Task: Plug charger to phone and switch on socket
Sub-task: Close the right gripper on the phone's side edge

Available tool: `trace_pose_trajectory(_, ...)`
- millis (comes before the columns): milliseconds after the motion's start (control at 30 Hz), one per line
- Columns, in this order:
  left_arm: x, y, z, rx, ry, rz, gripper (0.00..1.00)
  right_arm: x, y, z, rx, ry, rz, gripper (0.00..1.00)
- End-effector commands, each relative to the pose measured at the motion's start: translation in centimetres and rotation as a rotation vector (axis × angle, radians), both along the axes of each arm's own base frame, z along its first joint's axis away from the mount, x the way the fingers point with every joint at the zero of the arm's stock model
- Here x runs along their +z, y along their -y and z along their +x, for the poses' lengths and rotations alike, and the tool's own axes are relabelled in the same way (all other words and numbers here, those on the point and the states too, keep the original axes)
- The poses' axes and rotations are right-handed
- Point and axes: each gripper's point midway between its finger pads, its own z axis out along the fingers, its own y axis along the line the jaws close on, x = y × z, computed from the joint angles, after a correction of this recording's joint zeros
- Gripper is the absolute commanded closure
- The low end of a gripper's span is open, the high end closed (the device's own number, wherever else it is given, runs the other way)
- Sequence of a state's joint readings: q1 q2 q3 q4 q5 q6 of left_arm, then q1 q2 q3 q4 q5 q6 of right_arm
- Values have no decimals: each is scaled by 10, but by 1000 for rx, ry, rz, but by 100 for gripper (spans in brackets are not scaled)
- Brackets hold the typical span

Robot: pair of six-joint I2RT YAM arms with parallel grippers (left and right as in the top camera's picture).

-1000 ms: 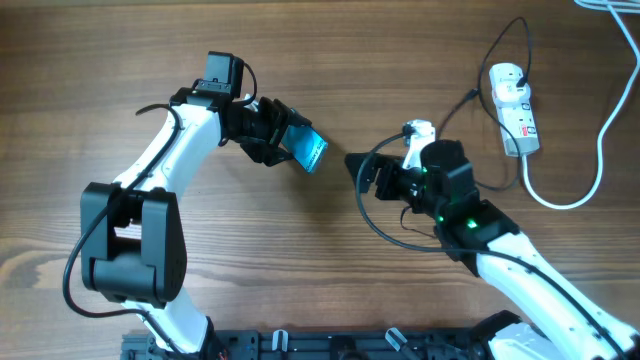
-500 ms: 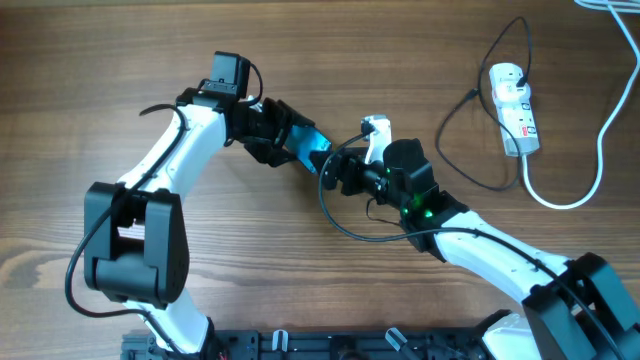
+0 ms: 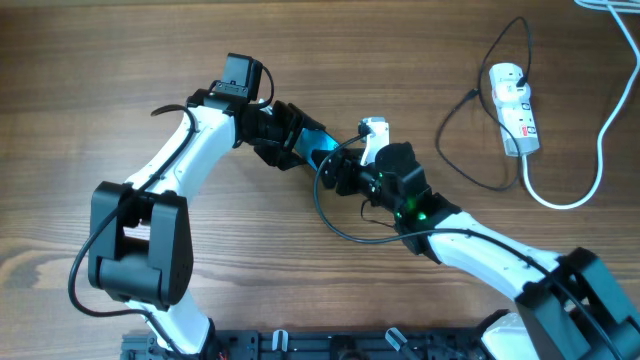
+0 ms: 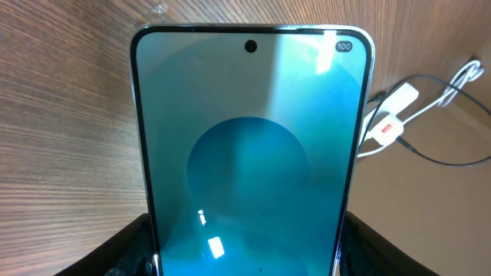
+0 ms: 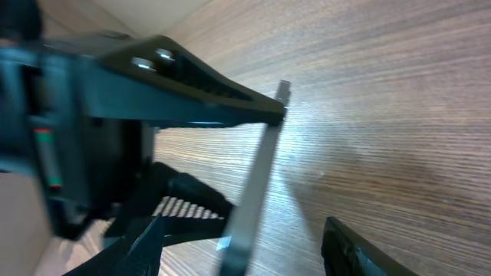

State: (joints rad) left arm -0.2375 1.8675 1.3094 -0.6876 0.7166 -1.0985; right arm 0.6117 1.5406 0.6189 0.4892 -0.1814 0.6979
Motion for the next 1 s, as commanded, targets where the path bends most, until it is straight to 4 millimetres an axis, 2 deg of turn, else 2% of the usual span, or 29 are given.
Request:
trace_pose_trajectory(0, 28, 9, 3, -15, 44, -65, 52, -4, -3, 8, -27, 1, 9, 35)
trace_pose_trajectory(133, 28, 16, -1, -31, 41, -65, 52, 3, -5, 11, -27, 27, 29, 41)
trace_pose_trajectory(333, 28, 25, -5, -52, 45, -67, 53, 0, -5, 11, -34, 8, 36, 51)
trace_pose_trajectory(500, 29, 30, -5, -54, 47, -72, 53, -4, -6, 10, -33, -2, 34, 66)
trace_pose_trajectory(700, 29, 31, -6, -58, 48, -73, 53, -3, -6, 10, -49, -33, 67, 73)
trace_pose_trajectory(833, 29, 31, -6, -58, 49, -69, 53, -2, -7, 9, -58, -60, 98, 83)
trace_pose_trajectory(967, 29, 34, -8, -66, 48, -69, 52, 8, -15, 6, -18, -53, 146, 87)
